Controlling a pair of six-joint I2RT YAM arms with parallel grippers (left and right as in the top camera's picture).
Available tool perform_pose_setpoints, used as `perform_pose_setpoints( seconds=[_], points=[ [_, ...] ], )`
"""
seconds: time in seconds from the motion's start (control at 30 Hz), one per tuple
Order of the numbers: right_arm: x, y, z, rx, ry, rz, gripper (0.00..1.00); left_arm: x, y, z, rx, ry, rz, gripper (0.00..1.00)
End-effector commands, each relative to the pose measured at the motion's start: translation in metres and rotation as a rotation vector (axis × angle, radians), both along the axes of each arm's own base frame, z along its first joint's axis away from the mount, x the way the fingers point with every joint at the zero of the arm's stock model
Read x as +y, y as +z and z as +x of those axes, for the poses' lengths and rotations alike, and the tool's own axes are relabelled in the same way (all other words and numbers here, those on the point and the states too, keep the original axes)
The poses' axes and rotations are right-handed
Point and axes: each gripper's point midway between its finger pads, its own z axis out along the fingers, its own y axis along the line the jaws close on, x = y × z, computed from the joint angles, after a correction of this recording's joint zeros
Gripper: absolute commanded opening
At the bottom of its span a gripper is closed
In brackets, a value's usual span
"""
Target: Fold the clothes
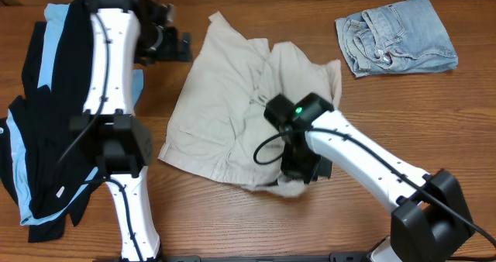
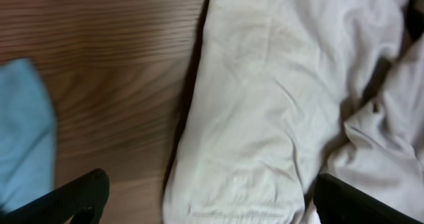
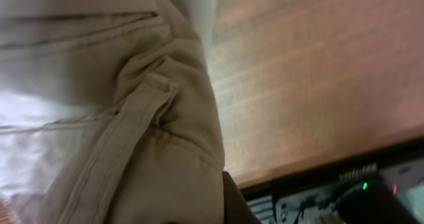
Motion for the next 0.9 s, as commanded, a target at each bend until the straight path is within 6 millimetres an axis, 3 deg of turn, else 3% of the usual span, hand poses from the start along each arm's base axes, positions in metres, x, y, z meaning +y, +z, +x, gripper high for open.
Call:
perform_pose_setpoints(
  seconds=[0.0, 0.1, 0.13, 0.17, 0.2, 0.27, 0.4, 0.53, 0.7, 0.77, 0.87],
  points=[
    [0.005, 0.018, -0.016, -0.025, -0.065, 0.073, 0.04, -0.009, -0.011, -0.005, 0.009, -0.041, -0.009, 1.0],
    [0.006, 0.04, -0.017, -0.093, -0.053, 0.148, 0.13, -0.013, -0.027, -0.004, 0.02, -0.034, -0.015, 1.0],
    [0.006, 0.049, -0.017, -0.124, -0.032, 0.18, 0.3, -0.015, -0.032, -0.004, 0.023, -0.037, -0.021, 1.0],
    [0.007, 0.057, -0.015, -0.158, -0.018, 0.21, 0.56, -0.017, -0.036, -0.004, 0.026, -0.038, -0.034, 1.0],
    [0.009, 0.068, -0.013, -0.206, -0.003, 0.252, 0.73, -0.02, -0.04, -0.005, 0.03, -0.04, -0.049, 1.0],
    [0.013, 0.085, -0.004, -0.297, 0.003, 0.313, 0.86, -0.024, -0.044, -0.006, 0.038, -0.043, -0.075, 1.0],
    [0.014, 0.112, 0.039, -0.553, 0.012, 0.367, 0.89, -0.035, -0.049, -0.006, 0.034, -0.055, -0.125, 0.99],
    [0.008, 0.113, 0.089, -0.686, 0.048, 0.332, 0.88, -0.047, -0.053, -0.006, 0.028, -0.085, -0.134, 0.99],
    [-0.015, 0.071, 0.142, -0.673, 0.025, 0.21, 0.88, -0.069, -0.055, -0.013, 0.037, -0.136, -0.131, 0.95],
    [-0.021, 0.049, 0.157, -0.641, -0.002, 0.185, 0.83, -0.078, -0.055, -0.015, 0.035, -0.156, -0.131, 0.91],
    [-0.014, 0.022, 0.173, -0.598, 0.035, 0.223, 0.71, -0.09, -0.056, -0.015, 0.022, -0.18, -0.125, 0.79]
  ],
)
